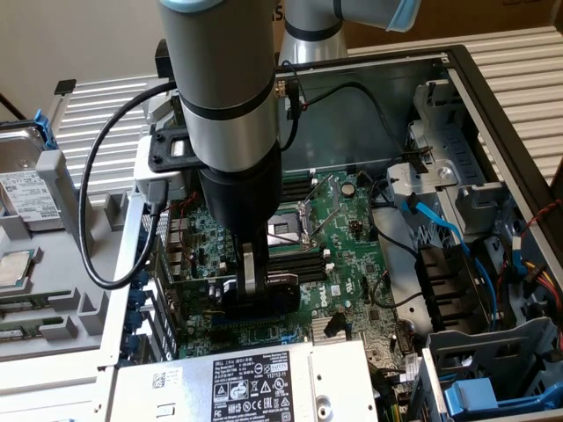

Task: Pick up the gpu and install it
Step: 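Insert the gpu into the slot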

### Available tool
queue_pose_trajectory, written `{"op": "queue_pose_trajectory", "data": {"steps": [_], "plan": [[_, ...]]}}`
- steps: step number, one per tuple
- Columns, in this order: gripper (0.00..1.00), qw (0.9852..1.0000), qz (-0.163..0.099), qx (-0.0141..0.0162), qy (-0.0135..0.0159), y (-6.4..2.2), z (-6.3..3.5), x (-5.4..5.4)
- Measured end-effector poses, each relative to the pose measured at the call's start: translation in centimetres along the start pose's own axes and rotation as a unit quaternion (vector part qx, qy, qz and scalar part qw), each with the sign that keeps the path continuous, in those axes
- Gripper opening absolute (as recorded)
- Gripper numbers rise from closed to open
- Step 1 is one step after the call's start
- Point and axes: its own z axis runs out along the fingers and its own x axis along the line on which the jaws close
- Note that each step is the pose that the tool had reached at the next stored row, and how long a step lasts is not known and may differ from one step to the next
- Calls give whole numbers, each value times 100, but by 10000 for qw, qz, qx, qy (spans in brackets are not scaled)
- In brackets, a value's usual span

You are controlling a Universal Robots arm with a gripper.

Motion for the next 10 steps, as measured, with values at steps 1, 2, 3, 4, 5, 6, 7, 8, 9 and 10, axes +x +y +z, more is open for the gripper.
{"op": "queue_pose_trajectory", "data": {"steps": [1,2,3,4,5,6,7,8,9,10], "plan": [[26,10000,0,0,0,0,0,0],[26,10000,0,0,0,0,0,0],[26,10000,0,0,0,0,0,0],[26,10000,0,0,0,0,0,0],[26,10000,0,0,0,0,0,0],[26,10000,0,0,0,0,0,0],[26,10000,0,0,0,0,0,0],[26,10000,0,0,0,0,0,0],[26,10000,0,0,0,0,0,0],[26,10000,0,0,1,0,0,0]]}}
